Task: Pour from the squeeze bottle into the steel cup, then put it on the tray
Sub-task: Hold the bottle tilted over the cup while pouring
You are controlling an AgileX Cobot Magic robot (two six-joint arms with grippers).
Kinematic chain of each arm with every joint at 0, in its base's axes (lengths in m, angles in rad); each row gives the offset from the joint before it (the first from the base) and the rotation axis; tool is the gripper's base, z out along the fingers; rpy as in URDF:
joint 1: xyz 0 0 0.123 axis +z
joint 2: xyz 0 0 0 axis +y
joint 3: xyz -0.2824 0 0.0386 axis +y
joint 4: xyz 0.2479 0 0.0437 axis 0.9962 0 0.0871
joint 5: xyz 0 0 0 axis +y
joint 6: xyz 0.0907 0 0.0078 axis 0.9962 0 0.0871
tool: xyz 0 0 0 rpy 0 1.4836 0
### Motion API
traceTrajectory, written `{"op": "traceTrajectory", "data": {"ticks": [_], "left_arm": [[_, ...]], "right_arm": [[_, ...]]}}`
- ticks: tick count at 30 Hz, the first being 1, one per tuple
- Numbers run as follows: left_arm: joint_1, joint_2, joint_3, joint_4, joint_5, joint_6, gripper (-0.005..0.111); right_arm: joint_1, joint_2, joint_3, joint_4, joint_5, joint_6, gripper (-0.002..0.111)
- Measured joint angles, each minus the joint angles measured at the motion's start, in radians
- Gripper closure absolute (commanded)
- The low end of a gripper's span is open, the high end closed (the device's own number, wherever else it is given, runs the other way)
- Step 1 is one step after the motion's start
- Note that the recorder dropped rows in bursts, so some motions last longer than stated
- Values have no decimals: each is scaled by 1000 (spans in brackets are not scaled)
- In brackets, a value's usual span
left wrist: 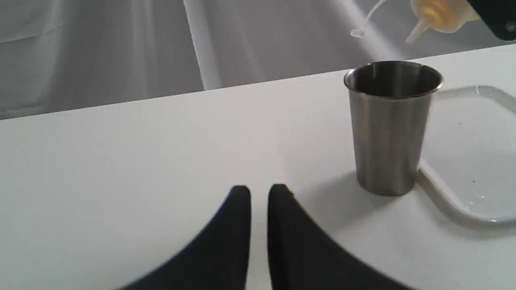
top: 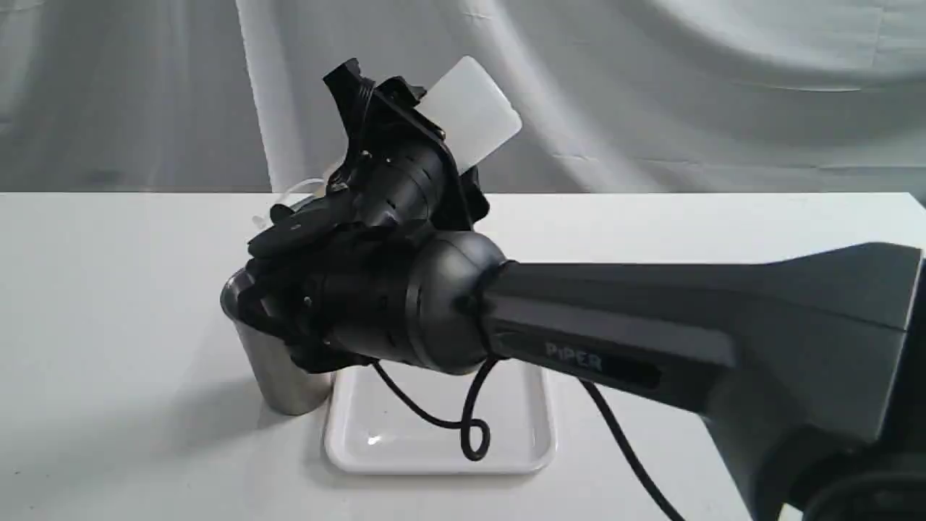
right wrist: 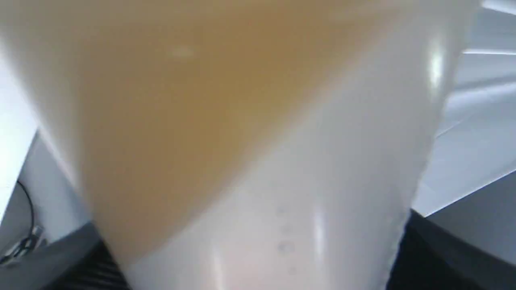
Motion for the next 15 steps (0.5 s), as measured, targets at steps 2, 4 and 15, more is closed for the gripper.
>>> {"op": "traceTrajectory", "data": {"ticks": [2, 4, 15], "left_arm": [[0, 0, 0, 0, 0, 0, 98], [0, 0, 0, 0, 0, 0, 98], [0, 0, 0, 0, 0, 0, 98]], "right_arm": [[0, 0, 0, 9, 0, 26, 70], [0, 0, 0, 14, 0, 51, 70], [0, 0, 0, 99, 2, 212, 70]]}}
